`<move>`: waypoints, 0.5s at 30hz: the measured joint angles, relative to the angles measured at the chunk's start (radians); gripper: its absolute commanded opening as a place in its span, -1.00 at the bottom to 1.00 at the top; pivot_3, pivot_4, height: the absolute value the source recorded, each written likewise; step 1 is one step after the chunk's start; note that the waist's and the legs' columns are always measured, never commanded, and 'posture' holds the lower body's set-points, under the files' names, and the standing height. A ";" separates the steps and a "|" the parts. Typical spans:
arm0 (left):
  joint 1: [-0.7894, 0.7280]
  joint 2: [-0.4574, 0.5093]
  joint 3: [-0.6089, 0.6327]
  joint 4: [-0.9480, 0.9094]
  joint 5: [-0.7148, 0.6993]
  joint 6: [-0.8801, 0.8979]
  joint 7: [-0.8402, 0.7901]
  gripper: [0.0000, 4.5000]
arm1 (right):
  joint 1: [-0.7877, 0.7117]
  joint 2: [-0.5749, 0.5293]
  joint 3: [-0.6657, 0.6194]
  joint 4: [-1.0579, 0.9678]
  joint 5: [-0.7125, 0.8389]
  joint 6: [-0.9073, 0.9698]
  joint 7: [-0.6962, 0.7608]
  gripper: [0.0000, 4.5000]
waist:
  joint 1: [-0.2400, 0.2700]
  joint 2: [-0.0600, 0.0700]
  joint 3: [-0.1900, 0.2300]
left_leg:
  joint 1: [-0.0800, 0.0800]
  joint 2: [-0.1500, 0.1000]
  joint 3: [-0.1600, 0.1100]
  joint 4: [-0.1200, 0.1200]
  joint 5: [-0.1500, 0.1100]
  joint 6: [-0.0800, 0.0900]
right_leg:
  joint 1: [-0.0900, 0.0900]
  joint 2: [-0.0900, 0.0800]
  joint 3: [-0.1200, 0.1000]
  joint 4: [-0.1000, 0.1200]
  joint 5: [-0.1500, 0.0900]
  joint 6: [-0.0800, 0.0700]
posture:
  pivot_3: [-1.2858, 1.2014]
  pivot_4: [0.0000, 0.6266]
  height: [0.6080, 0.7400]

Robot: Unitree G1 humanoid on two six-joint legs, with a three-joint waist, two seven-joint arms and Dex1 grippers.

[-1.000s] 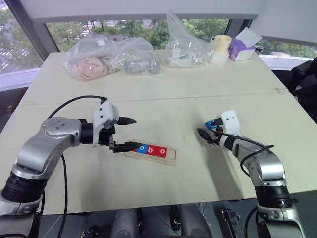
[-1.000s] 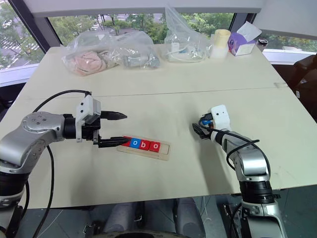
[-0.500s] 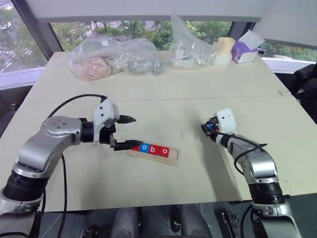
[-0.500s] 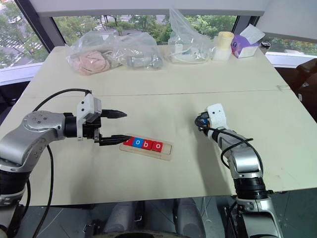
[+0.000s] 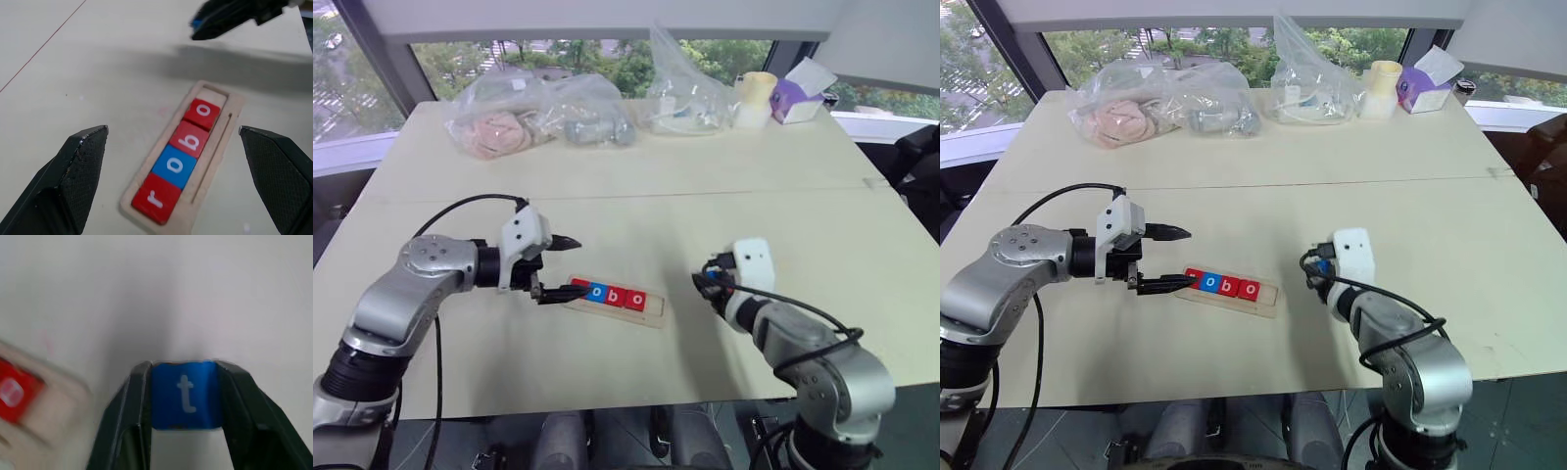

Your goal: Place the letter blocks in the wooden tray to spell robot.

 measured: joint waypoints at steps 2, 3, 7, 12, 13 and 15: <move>-0.002 -0.011 -0.001 0.006 0.004 -0.003 -0.001 1.00 | 0.016 0.010 0.000 -0.014 -0.023 0.016 -0.025 -0.45 | -0.002 0.000 0.000 | 0.000 0.000 0.001 0.000 0.000 0.000 | 0.000 0.000 0.000 -0.001 0.000 0.000 | 0.03 -0.52 0.98; -0.003 -0.013 -0.002 0.009 0.006 -0.004 -0.002 1.00 | 0.019 0.014 0.001 -0.015 -0.030 0.017 -0.032 -0.45 | -0.003 0.000 0.000 | 0.000 0.000 0.001 0.000 0.000 0.000 | 0.000 0.000 0.000 -0.001 0.000 0.000 | 0.03 -0.52 0.98; -0.006 -0.028 -0.028 0.020 0.019 -0.016 -0.006 1.00 | 0.027 0.045 0.009 -0.015 -0.046 0.017 -0.042 0.18 | -0.003 0.000 0.000 | 0.000 0.000 0.000 -0.003 0.001 0.001 | -0.002 0.003 0.000 -0.001 0.000 0.000 | 0.03 -0.52 0.98; -0.014 -0.029 -0.038 0.029 0.022 -0.016 -0.019 1.00 | -0.046 0.000 -0.063 0.026 -0.001 -0.042 0.069 0.88 | -0.005 0.002 0.001 | 0.000 0.000 0.000 -0.001 0.001 0.001 | -0.002 0.003 0.000 -0.001 -0.001 0.001 | 0.03 -0.52 0.98; -0.015 -0.029 -0.038 0.028 0.014 -0.012 -0.025 1.00 | -0.067 -0.055 -0.087 0.037 0.018 -0.074 0.116 0.88 | -0.005 0.002 0.001 | 0.000 0.000 0.000 -0.001 0.001 0.001 | -0.001 0.002 0.000 -0.001 -0.001 0.001 | 0.03 -0.52 0.98; -0.015 -0.019 -0.038 0.027 0.005 0.002 -0.046 1.00 | -0.089 -0.242 -0.148 0.101 0.060 -0.179 0.254 0.88 | 0.002 0.002 0.001 | 0.000 -0.001 0.000 -0.001 0.000 0.000 | 0.000 0.000 0.000 -0.002 -0.001 0.002 | 0.03 -0.52 0.98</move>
